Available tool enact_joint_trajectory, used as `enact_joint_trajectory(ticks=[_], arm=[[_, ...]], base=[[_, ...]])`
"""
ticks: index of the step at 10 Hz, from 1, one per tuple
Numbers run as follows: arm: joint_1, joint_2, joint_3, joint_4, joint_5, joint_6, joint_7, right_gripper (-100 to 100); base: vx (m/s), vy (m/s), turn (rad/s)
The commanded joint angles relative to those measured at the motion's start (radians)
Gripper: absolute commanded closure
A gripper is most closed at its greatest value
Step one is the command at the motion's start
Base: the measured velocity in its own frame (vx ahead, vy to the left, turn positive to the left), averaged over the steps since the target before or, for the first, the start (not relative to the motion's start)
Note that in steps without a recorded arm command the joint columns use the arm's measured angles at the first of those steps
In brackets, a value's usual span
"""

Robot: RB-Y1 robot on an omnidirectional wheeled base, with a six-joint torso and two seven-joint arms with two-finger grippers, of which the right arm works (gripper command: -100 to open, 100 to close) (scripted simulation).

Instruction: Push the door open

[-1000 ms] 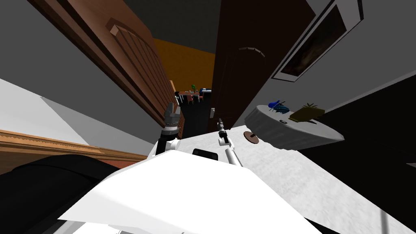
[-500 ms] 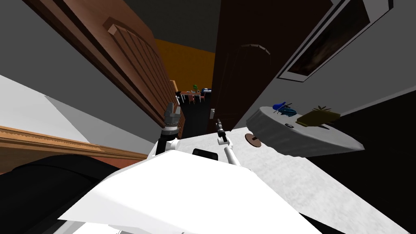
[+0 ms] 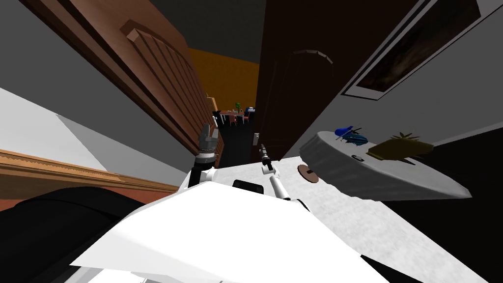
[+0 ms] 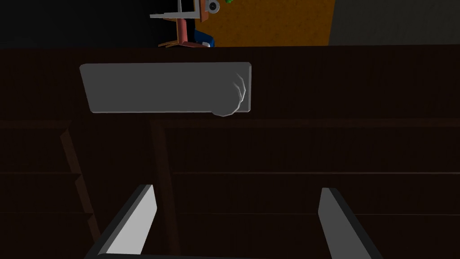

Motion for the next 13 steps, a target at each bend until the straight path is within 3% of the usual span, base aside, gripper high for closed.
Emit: enact_joint_trajectory(ticks=[1,3,4,9,13], arm=[[-0.017,0.004,0.009,0.033,0.001,0.003,-0.005,-100],[-0.023,0.008,0.008,0.044,0.001,0.001,-0.004,-100],[-0.027,0.000,0.004,0.050,0.000,0.000,-0.003,-100],[-0.032,-0.007,-0.008,0.062,-0.003,-0.004,0.002,-100],[-0.037,0.006,-0.018,0.072,-0.005,-0.007,0.006,-100]], base=[[0.111,-0.120,0.074],[0.088,-0.089,0.055],[0.110,0.017,0.021],[0.183,0.070,0.022],[0.192,0.067,0.024]])
